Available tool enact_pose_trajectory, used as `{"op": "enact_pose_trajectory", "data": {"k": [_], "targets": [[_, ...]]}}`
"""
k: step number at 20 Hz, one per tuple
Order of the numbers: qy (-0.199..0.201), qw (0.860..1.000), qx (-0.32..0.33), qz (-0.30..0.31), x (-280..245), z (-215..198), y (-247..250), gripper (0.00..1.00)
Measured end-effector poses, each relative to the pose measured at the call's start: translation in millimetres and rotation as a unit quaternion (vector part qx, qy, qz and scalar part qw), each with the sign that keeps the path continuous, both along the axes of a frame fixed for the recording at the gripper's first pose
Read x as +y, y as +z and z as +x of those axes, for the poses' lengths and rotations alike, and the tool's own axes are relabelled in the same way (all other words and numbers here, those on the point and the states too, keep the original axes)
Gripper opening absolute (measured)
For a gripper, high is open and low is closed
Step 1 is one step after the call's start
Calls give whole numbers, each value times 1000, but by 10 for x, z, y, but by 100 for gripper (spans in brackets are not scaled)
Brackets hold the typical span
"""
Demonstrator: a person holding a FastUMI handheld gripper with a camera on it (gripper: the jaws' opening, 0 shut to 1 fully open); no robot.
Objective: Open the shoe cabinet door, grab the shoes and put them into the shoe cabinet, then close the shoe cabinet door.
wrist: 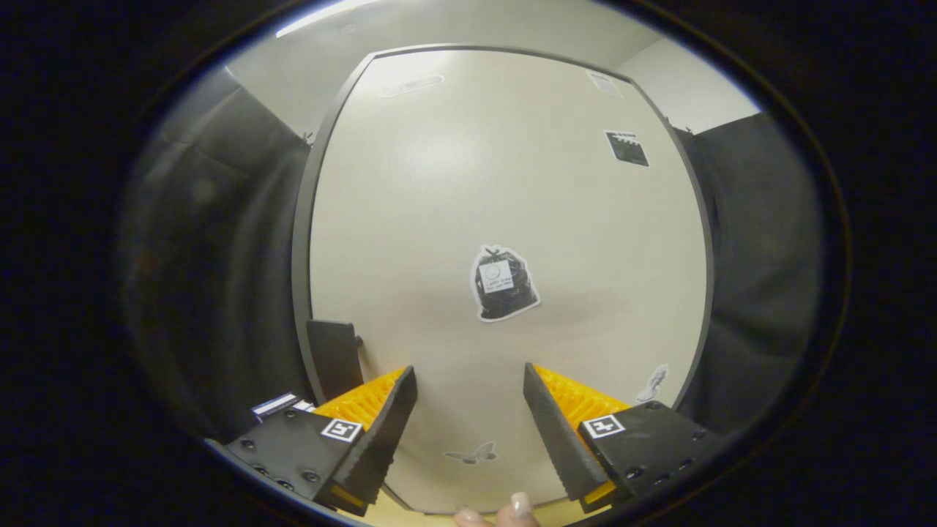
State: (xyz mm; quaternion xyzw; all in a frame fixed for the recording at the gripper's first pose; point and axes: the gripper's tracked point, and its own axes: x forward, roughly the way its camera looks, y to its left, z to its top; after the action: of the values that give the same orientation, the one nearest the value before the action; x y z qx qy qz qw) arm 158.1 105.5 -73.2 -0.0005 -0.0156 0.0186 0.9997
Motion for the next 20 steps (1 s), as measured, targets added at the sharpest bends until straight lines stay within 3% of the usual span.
{"op": "enact_pose_trajectory", "data": {"k": [20], "targets": [[35, 999, -31, 12, -9, -4, 61, 95]]}}
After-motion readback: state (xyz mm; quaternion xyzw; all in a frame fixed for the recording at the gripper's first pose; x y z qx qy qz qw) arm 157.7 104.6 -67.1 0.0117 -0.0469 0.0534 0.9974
